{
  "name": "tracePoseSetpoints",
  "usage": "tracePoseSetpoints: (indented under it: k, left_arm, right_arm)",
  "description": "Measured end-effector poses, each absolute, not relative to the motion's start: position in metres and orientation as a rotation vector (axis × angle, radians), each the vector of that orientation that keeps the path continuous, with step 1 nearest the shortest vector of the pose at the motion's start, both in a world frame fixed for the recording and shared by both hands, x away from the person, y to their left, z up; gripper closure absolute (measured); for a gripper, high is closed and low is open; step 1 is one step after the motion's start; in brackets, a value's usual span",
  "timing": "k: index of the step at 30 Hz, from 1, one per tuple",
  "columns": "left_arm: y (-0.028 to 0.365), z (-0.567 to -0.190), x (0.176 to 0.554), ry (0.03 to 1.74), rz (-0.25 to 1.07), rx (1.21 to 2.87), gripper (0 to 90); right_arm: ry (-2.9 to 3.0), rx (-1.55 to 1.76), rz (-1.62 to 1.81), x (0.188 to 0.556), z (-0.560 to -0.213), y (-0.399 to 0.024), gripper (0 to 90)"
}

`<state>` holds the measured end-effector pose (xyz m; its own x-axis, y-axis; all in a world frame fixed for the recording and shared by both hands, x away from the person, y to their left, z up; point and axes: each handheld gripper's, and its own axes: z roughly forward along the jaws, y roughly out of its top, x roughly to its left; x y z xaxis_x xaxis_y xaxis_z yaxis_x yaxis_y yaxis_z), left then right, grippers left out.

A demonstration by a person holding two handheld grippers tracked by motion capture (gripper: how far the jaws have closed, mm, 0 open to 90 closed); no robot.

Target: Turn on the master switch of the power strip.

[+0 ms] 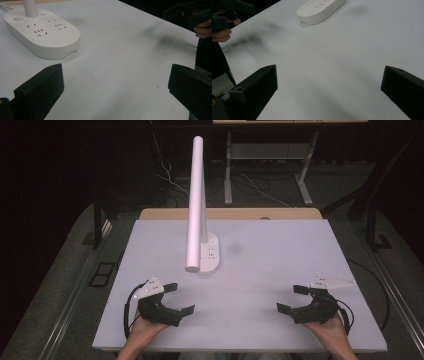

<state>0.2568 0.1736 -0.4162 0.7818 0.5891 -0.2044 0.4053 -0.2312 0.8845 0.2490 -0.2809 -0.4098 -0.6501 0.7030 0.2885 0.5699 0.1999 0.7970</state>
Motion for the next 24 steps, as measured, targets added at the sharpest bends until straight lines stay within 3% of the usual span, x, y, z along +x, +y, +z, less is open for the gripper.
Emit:
tracePoseSetpoints:
  k: [24]
  left_arm:
    - [0.1707,-0.4132,0.2575,0.751,0.189,1.912,0.0]
  right_arm:
    - [2.354,1.237,1.414,0.2496,-0.4118,-0.2808,0.2]
